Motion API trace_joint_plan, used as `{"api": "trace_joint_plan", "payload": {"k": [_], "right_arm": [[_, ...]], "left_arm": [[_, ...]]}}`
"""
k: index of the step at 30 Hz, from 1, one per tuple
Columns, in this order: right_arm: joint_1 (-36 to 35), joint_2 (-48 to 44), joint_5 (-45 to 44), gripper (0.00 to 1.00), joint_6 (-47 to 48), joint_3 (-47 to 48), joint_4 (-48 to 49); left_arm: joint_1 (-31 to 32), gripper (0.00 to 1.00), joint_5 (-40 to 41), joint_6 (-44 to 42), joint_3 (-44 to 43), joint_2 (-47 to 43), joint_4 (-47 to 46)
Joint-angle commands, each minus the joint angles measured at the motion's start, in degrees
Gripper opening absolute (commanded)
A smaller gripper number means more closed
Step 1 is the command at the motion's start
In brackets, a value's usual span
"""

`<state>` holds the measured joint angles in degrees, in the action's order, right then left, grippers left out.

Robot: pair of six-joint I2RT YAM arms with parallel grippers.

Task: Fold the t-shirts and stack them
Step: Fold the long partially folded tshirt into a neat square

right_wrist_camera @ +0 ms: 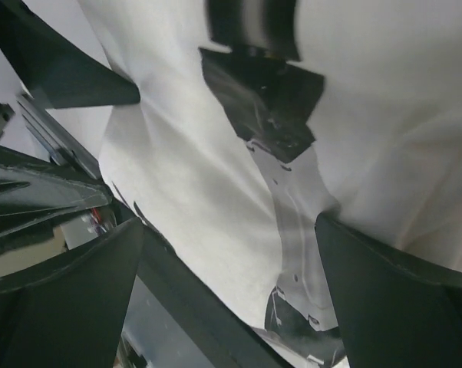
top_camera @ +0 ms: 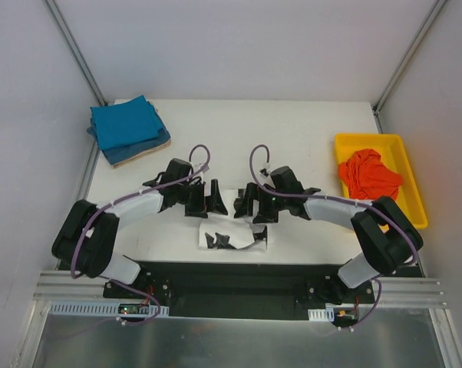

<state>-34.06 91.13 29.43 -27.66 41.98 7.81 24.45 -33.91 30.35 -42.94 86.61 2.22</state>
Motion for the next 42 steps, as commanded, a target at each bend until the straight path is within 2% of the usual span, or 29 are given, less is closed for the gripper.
{"api": "trace_joint_plan", "payload": {"k": [1, 5, 10, 18, 23, 31, 38, 42], "right_arm": [[-7.0, -10.2, -9.3, 0.97, 1.9, 0.6, -14.6], [-8.9, -14.7, -14.3, 0.97, 3.1, 4.2, -19.9], [-8.7, -14.8, -18.5, 0.97, 4.5, 7.7, -21.8], [-5.6, -6.1, -22.2, 0.97, 4.9, 12.3, -21.4], [-1.6, 1.3, -19.7, 0.97, 4.5, 13.9, -20.7], [0.5, 10.4, -19.2, 0.97, 3.1, 15.8, -19.8], [0.4, 6.6, -18.7, 0.97, 6.6, 18.7, -23.7], [-1.4, -1.8, -20.6, 0.97, 10.3, 21.4, -29.9]], "left_arm": [[4.1, 0.99, 3.8, 0.0, 5.5, -11.1, 3.1], [4.1, 0.99, 7.1, 1.2, 6.3, -20.0, 4.8], [4.1, 0.99, 9.5, 0.2, 2.4, -20.2, 5.0], [4.0, 0.99, 10.8, -1.4, -5.4, -5.8, 5.0], [3.1, 0.99, 11.1, -1.3, -8.0, 3.1, 5.0], [1.8, 0.99, 11.5, -2.2, -11.4, 9.3, 5.0], [1.5, 0.99, 10.9, -3.0, -10.9, 2.2, 6.0], [1.5, 0.99, 13.5, -2.2, -9.5, -4.2, 10.4]]}}
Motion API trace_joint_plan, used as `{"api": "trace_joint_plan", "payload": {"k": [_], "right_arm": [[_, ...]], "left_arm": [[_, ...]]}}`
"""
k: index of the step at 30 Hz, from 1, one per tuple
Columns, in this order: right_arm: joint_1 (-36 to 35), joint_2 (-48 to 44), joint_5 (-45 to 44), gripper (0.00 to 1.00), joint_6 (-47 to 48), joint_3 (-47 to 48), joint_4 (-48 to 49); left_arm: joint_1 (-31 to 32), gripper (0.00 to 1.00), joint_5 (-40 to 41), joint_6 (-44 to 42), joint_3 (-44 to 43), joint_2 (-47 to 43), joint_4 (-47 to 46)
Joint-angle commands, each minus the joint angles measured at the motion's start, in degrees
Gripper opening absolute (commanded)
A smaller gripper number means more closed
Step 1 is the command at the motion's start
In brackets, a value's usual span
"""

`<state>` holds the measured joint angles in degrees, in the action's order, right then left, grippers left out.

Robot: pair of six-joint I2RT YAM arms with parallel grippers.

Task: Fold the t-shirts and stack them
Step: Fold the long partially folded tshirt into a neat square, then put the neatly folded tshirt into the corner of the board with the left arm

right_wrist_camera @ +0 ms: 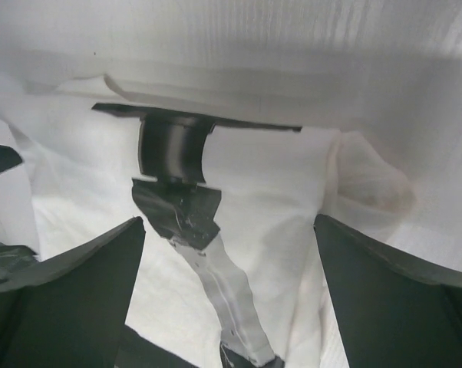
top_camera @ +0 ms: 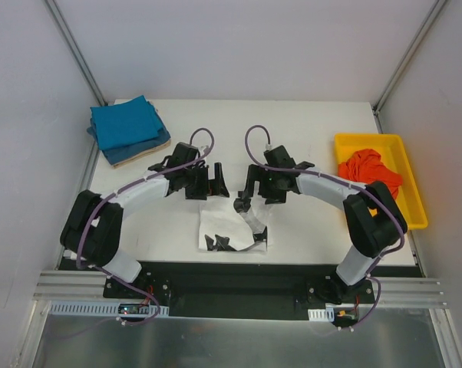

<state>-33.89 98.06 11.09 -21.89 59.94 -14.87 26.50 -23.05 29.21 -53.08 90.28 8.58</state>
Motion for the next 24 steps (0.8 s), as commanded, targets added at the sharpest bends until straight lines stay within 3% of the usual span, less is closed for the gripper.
{"api": "trace_joint_plan", "payload": {"k": [1, 9, 17, 24], "right_arm": [[-2.7, -10.6, -4.4, 0.97, 5.1, 3.4, -8.0], [-4.3, -27.0, -10.7, 0.97, 3.1, -4.6, -14.0], [-4.4, -43.6, -20.8, 0.97, 1.0, -11.2, -23.3], [-4.4, -52.2, -26.4, 0.97, 1.1, -12.3, -28.2]], "left_arm": [[-0.6, 0.99, 4.7, -0.8, 1.2, -10.4, 6.0], [-0.6, 0.99, 16.0, 3.4, 8.7, -17.1, 11.7], [-0.6, 0.99, 18.4, 5.1, 6.1, -8.8, 12.0], [0.0, 0.87, 17.0, 5.6, 2.0, 1.5, 12.2]]}}
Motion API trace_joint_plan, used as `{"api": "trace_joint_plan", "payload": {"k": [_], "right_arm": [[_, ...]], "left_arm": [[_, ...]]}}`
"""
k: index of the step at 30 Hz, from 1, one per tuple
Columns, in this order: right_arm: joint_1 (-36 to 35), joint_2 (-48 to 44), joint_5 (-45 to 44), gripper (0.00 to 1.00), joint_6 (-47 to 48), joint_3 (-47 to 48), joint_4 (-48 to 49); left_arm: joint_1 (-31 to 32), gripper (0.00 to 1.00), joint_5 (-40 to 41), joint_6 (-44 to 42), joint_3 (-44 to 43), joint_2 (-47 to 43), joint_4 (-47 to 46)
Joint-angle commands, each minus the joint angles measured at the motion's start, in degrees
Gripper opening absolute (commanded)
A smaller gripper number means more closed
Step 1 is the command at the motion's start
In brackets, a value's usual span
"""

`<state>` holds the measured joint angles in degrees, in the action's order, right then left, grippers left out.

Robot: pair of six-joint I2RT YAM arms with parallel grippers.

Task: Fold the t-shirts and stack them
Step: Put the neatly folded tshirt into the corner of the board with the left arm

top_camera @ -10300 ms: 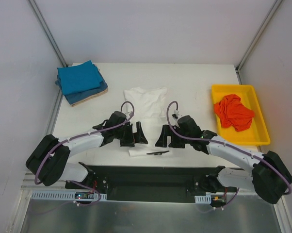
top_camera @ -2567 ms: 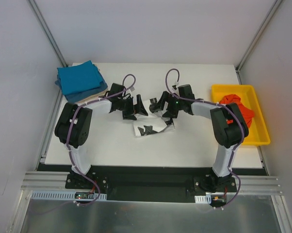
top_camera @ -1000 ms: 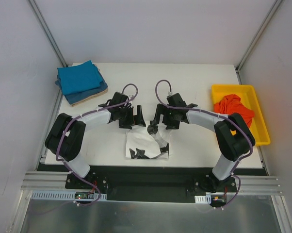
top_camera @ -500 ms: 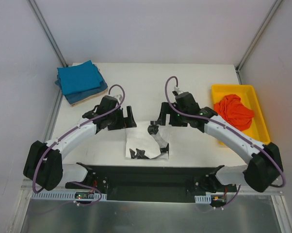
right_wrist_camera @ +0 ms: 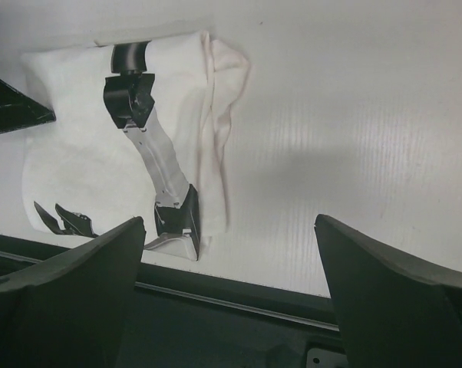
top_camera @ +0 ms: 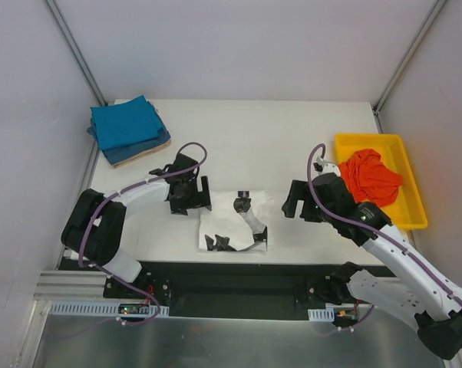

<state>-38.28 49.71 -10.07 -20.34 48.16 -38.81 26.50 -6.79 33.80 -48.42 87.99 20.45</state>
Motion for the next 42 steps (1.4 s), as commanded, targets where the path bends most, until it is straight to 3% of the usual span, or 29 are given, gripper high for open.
{"api": "trace_joint_plan", "payload": {"k": [1, 8, 17, 21, 31, 38, 42], "right_arm": [[0.0, -4.4, -6.2, 0.97, -0.4, -0.6, -4.7], [0.0, -7.2, -10.6, 0.97, -0.3, -1.2, -7.7], [0.0, -8.5, -13.6, 0.97, 0.8, -2.1, -7.1], [0.1, -8.5, -15.3, 0.97, 1.2, -2.9, -6.3], [0.4, -6.6, -19.2, 0.97, 4.0, -4.7, -0.9], [0.5, -6.6, -25.9, 0.97, 4.6, -6.5, -0.5], [0.8, -6.6, -28.4, 0.97, 4.7, -7.6, -0.5]], "left_arm": [[0.7, 0.85, 0.6, 1.0, -3.0, 4.5, 0.3], [4.6, 0.61, 0.7, 1.8, -6.3, 9.8, 0.5], [11.2, 0.29, 11.5, 3.0, -16.7, 18.7, 9.1], [12.4, 0.0, 15.5, 2.2, -20.5, 22.4, 11.9], [11.0, 0.0, 33.6, -3.4, -31.6, 21.7, 19.0], [2.0, 0.0, 40.9, -7.9, -39.4, 23.3, 20.7], [-4.5, 0.0, 42.4, -13.0, -48.7, 26.4, 21.1]]}}
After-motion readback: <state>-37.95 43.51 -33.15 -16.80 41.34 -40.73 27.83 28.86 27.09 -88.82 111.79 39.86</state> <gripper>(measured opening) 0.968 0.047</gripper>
